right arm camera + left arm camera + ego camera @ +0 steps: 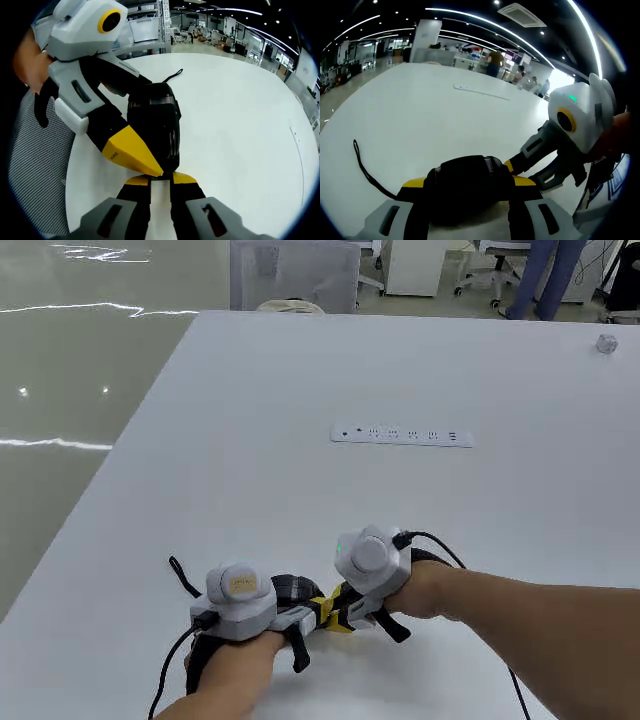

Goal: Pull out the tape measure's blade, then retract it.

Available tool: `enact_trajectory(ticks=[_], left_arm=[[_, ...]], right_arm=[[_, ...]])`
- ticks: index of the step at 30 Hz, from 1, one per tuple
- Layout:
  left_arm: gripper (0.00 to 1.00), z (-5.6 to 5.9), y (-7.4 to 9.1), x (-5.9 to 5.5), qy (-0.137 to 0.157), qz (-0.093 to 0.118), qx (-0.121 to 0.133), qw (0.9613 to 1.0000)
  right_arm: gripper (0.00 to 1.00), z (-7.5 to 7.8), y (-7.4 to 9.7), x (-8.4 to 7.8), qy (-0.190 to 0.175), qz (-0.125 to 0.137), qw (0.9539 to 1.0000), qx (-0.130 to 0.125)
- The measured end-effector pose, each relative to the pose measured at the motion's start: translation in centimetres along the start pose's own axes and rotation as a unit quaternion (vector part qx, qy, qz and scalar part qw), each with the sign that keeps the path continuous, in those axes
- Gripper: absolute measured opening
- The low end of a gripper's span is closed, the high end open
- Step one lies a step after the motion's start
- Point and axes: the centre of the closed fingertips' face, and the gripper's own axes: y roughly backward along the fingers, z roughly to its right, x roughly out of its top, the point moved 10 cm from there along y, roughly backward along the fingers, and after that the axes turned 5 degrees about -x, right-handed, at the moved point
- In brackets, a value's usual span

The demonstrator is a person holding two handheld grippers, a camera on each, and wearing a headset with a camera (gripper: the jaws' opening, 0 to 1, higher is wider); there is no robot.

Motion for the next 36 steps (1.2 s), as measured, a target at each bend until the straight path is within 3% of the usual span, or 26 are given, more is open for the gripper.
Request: enact_trajectory(ticks=[9,11,15,17,18,19,20,21,22,23,25,26,28,30,31,33,34,36], left_arm=[[0.6,0.0,0.0,0.0,-0.003,-0.002,-0.001,1.0],[0.61,0.0,0.0,0.1,-0.001,-0.007,-0.001,1.0],[0.62,-0.1,-0.1,0.4,0.01,-0.022,-0.006,0.9997],[0.63,-0.5,-0.1,0.1,0.018,-0.041,-0.032,0.9985],[0.63,-0.5,0.0,-0.2,0.025,-0.074,-0.036,0.9963],[0.67,-1.0,-0.1,0.0,0.023,-0.065,-0.029,0.9972],[0.78,-1.2,0.1,0.2,0.022,-0.047,-0.034,0.9981],[0.86,-1.3,0.1,0.7,0.024,-0.013,-0.043,0.9987],[0.9,-1.4,0.4,1.2,0.023,0.006,-0.054,0.9982],[0.92,-1.5,0.7,1.5,0.02,0.005,-0.063,0.9978],[0.93,-1.6,1.2,1.9,-0.016,-0.012,-0.08,0.9966],[0.93,-1.5,1.6,2.2,-0.034,-0.005,-0.097,0.9947],[0.95,-1.6,2.0,2.5,-0.045,0.0,-0.102,0.9937],[0.98,-1.4,2.4,2.6,-0.059,0.006,-0.143,0.988],[0.98,-1.3,2.6,2.4,-0.058,0.002,-0.151,0.9869],[1.0,-1.6,2.9,2.1,-0.082,-0.014,-0.152,0.9848],[1.0,-1.8,3.3,2.1,-0.098,-0.013,-0.151,0.9835],[1.0,-2.3,4.0,2.1,-0.134,-0.003,-0.145,0.9802]], right_arm=[[0.17,-0.5,0.1,0.3,-0.012,-0.005,0.9998,-0.017],[0.24,-0.8,0.2,0.4,-0.051,-0.006,0.9986,-0.012],[0.32,-0.8,0.8,0.2,-0.043,-0.005,0.9986,-0.03],[0.35,-0.8,1.4,0.0,-0.06,0.001,0.9975,-0.038],[0.37,-0.7,1.7,-0.1,-0.065,0.007,0.9969,-0.044],[0.39,-0.8,2.2,-0.2,-0.082,0.016,0.9951,-0.053],[0.41,-0.9,2.5,-0.3,-0.1,0.026,0.9928,-0.06],[0.43,-0.9,2.8,-0.3,-0.114,0.038,0.9906,-0.066],[0.45,-1.0,3.2,-0.6,-0.125,0.05,0.9881,-0.074],[0.47,-1.1,3.5,-0.8,-0.129,0.053,0.987,-0.081],[0.51,-1.4,4.2,-1.4,-0.133,0.059,0.9846,-0.097],[0.53,-1.6,4.6,-1.8,-0.139,0.064,0.983,-0.102],[0.58,-2.0,5.1,-2.4,-0.156,0.07,0.9793,-0.109],[0.64,-2.4,5.7,-3.1,-0.18,0.074,0.9736,-0.119],[0.69,-2.5,6.0,-3.4,-0.185,0.078,0.9715,-0.125],[0.78,-2.7,6.6,-3.9,-0.194,0.094,0.9656,-0.145],[0.84,-3.0,7.1,-4.3,-0.2,0.1,0.9616,-0.159],[0.89,-3.5,8.0,-4.7,-0.202,0.111,0.9585,-0.168]])
